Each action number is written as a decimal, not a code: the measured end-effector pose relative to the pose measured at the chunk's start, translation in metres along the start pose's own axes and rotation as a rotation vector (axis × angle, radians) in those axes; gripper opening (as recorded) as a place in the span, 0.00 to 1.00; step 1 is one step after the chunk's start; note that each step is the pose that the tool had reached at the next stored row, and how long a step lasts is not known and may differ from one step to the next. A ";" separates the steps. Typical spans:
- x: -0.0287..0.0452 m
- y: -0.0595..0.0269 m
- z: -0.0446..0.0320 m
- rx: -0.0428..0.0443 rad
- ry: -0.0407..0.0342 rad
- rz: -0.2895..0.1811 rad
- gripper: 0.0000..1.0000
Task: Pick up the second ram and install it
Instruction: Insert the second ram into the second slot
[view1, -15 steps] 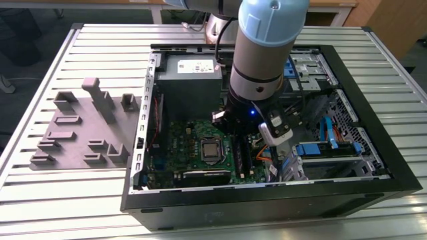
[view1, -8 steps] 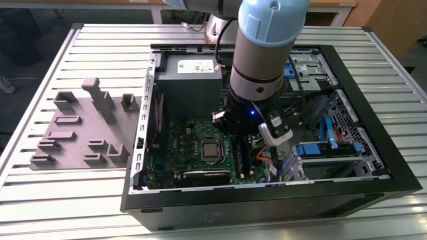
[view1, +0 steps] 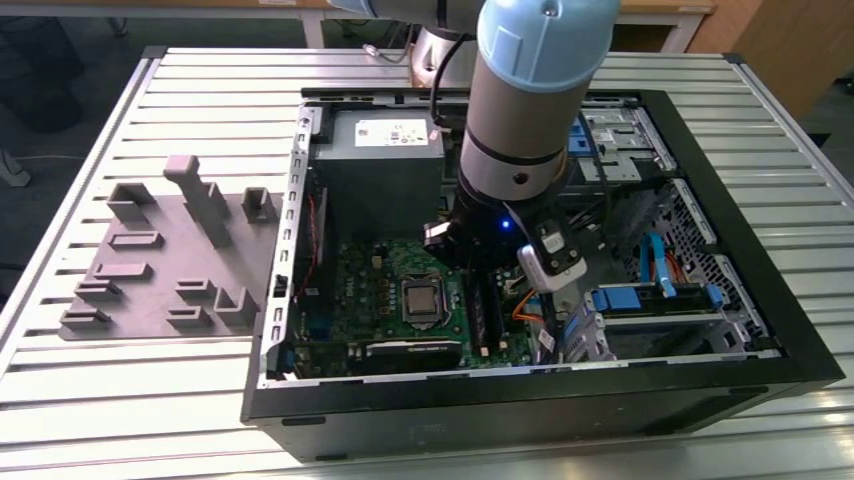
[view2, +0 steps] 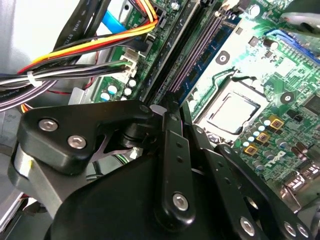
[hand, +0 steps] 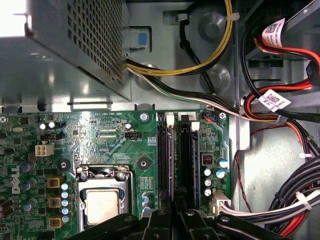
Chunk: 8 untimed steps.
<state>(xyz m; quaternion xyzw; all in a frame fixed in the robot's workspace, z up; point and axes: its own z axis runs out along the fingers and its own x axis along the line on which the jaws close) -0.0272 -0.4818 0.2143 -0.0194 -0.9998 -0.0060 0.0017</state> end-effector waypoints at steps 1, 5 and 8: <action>0.0000 0.0000 -0.0009 0.0000 0.0001 0.000 0.14; 0.0000 0.0001 -0.0031 -0.0001 0.0001 0.000 0.14; 0.0000 0.0000 -0.0032 0.0001 0.0002 -0.002 0.14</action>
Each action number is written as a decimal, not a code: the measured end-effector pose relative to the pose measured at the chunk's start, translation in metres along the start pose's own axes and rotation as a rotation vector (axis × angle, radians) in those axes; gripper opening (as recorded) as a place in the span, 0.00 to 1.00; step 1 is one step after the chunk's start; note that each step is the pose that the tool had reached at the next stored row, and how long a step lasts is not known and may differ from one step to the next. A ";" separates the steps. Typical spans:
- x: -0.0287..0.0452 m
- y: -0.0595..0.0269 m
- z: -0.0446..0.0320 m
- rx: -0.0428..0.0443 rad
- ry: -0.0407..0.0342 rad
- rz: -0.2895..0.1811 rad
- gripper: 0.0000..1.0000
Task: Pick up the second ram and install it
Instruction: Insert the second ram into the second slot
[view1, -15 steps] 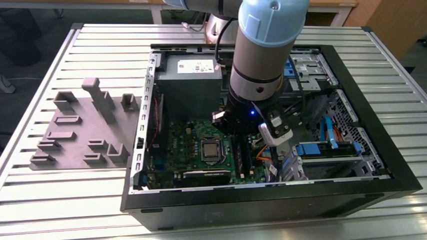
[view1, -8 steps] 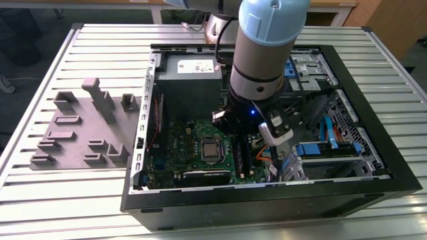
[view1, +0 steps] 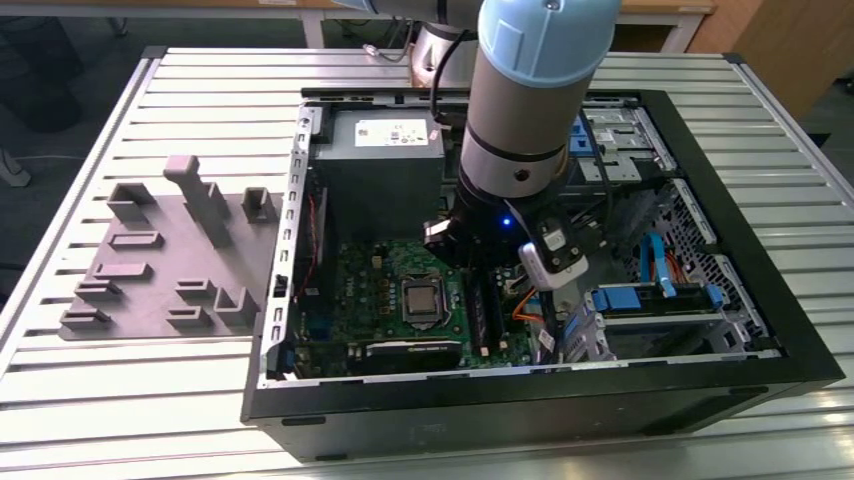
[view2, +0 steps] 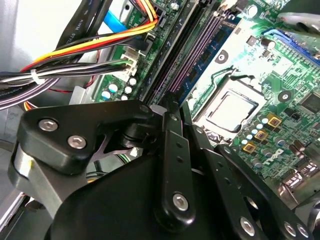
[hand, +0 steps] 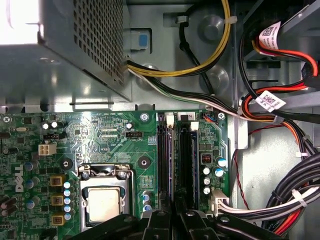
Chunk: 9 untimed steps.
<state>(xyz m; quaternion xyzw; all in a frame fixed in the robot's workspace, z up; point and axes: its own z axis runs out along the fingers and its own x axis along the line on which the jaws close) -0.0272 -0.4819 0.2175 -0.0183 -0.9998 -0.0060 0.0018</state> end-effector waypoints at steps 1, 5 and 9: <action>0.0000 0.0000 0.0000 0.0002 0.0001 -0.003 0.14; 0.0000 0.0000 0.0018 0.0003 0.0002 -0.015 0.14; 0.0000 -0.0001 0.0026 -0.0001 0.0002 -0.011 0.14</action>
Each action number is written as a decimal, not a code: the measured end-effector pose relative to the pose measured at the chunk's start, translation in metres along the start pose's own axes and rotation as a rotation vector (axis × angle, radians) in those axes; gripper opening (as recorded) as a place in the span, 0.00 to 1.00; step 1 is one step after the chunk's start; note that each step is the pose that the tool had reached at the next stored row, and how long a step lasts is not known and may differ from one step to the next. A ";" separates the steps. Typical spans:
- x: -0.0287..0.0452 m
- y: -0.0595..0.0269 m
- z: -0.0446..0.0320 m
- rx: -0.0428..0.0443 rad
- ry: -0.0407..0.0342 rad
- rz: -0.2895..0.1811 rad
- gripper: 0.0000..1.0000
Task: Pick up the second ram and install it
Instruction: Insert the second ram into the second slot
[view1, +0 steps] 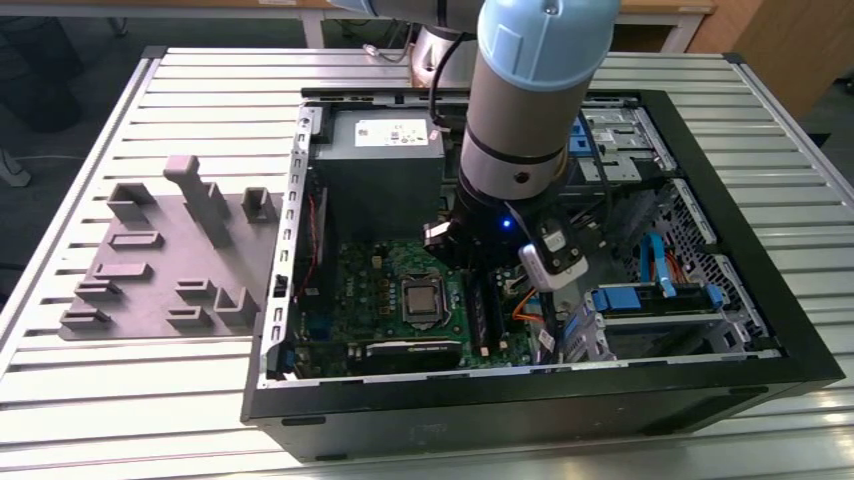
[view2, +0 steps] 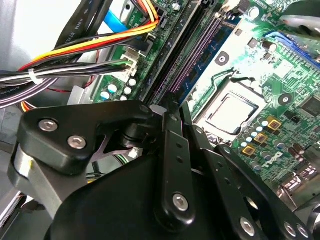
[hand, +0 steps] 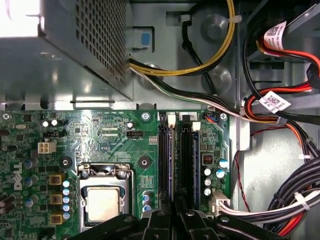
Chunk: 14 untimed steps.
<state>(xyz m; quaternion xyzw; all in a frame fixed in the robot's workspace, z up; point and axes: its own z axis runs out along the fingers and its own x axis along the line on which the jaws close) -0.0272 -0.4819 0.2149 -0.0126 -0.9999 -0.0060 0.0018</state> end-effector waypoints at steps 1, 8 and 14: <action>0.0000 0.0000 0.0001 -0.0003 -0.0001 0.004 0.14; -0.0001 -0.0003 0.0011 -0.0009 -0.0002 0.017 0.14; 0.0002 -0.0012 0.0012 -0.0009 0.0000 0.002 0.14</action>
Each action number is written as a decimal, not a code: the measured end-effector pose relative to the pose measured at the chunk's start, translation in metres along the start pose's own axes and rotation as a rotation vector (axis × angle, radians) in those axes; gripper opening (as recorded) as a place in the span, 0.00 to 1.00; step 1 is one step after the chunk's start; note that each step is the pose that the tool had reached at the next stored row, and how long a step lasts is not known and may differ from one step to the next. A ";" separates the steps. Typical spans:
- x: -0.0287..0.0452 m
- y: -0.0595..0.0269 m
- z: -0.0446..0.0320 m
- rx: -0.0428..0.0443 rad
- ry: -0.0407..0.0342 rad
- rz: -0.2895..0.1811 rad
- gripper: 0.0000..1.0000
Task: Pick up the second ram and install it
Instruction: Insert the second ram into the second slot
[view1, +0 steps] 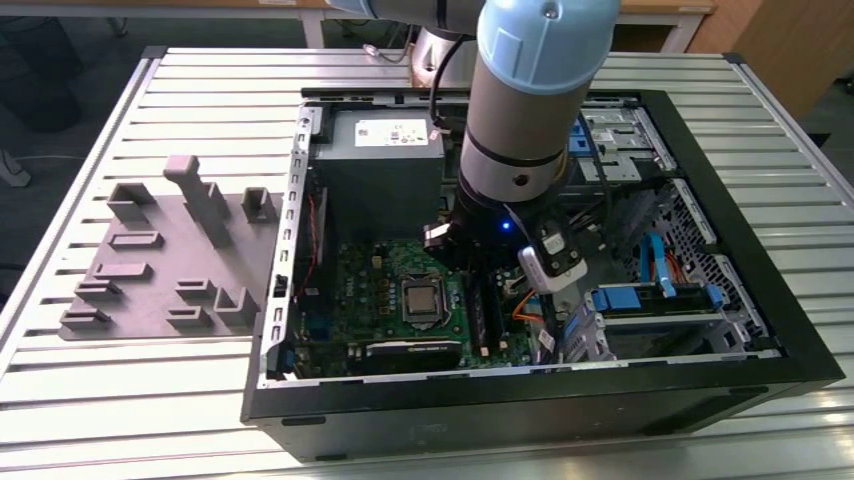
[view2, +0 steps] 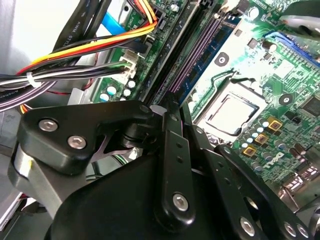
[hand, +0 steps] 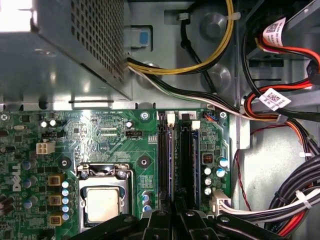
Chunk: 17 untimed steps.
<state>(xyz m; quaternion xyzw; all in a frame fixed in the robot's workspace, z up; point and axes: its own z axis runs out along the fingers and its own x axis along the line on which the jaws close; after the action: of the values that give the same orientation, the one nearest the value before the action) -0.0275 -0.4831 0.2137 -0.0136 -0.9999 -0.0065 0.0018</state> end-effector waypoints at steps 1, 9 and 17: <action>0.0000 0.0000 0.0000 0.0000 0.0000 -0.002 0.14; -0.0009 -0.0001 0.0004 -0.0003 0.0000 -0.002 0.14; -0.0010 -0.0001 0.0025 -0.0004 0.0000 -0.002 0.14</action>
<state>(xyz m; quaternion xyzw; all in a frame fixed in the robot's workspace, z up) -0.0265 -0.4832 0.2112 -0.0125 -0.9999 -0.0067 0.0018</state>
